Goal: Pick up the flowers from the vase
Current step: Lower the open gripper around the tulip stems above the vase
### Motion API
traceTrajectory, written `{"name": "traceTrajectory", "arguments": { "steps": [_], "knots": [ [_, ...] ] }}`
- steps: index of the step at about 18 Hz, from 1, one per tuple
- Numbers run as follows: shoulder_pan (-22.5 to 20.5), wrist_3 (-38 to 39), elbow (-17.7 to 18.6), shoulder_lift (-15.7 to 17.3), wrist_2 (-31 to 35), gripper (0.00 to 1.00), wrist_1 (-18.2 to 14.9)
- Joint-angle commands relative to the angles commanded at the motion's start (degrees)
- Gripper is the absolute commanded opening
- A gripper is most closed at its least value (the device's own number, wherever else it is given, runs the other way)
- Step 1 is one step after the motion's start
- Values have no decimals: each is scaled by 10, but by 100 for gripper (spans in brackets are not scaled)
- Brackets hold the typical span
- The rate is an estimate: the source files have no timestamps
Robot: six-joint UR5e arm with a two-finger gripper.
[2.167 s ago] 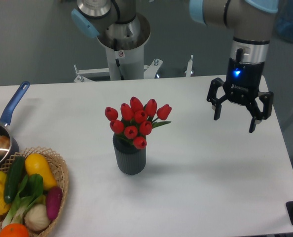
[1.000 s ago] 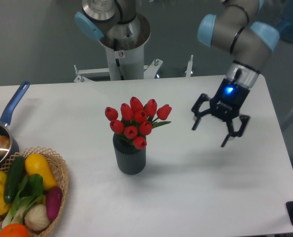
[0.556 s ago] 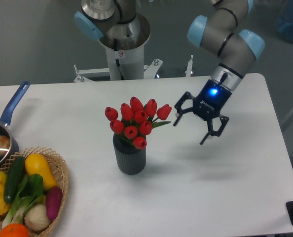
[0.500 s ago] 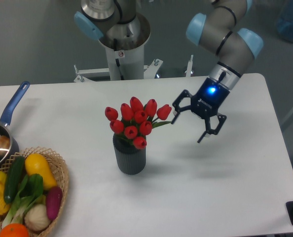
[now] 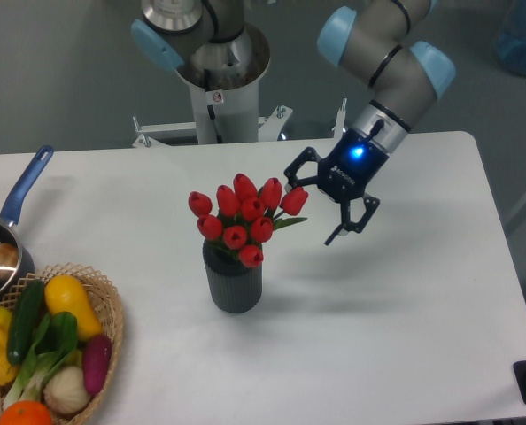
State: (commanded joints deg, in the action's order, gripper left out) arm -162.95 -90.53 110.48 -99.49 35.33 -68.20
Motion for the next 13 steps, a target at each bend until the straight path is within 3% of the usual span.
{"name": "traceTrajectory", "arguments": {
  "steps": [13],
  "knots": [
    [28, -1, 3, 0, 10, 100, -20]
  ]
}}
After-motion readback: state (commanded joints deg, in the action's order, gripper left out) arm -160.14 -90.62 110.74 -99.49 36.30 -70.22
